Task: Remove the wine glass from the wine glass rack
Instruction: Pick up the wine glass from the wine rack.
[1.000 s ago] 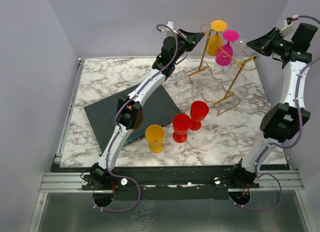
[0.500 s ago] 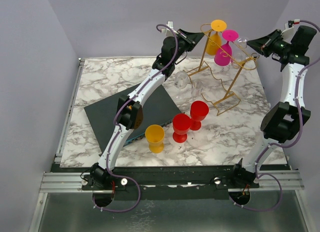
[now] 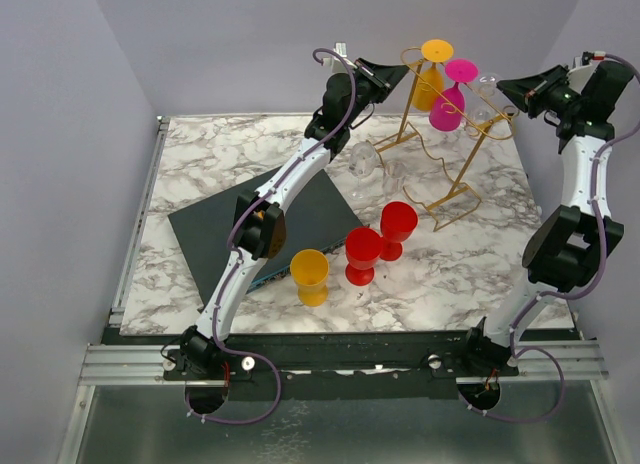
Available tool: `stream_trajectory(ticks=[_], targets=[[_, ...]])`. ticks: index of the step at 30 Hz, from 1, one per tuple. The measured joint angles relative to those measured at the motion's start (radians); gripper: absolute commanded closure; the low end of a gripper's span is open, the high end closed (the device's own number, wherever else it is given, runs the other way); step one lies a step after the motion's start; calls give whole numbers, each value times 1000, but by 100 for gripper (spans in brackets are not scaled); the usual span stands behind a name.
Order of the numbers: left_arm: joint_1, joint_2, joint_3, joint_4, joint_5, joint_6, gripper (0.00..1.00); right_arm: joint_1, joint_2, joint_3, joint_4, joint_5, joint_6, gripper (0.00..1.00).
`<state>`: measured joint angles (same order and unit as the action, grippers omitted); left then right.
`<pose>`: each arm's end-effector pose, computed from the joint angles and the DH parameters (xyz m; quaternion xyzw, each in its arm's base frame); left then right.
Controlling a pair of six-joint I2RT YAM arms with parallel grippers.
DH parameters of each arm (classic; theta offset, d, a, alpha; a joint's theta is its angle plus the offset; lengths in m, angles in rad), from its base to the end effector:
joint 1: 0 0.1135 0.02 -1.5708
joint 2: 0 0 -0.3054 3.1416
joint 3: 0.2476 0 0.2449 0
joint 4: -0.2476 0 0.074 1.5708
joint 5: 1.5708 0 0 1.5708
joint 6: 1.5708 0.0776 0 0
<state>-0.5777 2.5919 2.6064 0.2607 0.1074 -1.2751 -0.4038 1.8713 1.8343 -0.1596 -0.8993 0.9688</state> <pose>0.5504 -0.3687 0.3776 -0.1657 0.5809 -0.6560 0.4524 0.4559 -0.1287 0.4325 0.2279 0.7133 0.4819 0.4549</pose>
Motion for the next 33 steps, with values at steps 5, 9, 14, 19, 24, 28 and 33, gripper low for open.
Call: stream_trajectory(ticks=[5, 9, 14, 19, 24, 28, 33], targets=[[0, 0, 0, 0, 0, 0, 100, -18, -19, -34, 32, 5, 36, 100], [-1, 0, 0, 0, 3, -1, 100, -23, -34, -53, 63, 10, 65, 100], [-1, 0, 0, 1, 6, -7, 100, -31, -35, -53, 89, 24, 100, 100], [-1, 0, -1, 3, 16, -11, 74, -36, -35, -50, 93, 42, 117, 100], [-3, 0, -3, 0, 47, -16, 53, -36, -35, -31, 91, 64, 122, 100], [-15, 0, -3, -3, 70, -19, 36, -36, -35, -19, 79, 99, 104, 100], [-22, 0, -3, -10, 85, -14, 5, -36, -43, -9, 27, 151, 67, 100]])
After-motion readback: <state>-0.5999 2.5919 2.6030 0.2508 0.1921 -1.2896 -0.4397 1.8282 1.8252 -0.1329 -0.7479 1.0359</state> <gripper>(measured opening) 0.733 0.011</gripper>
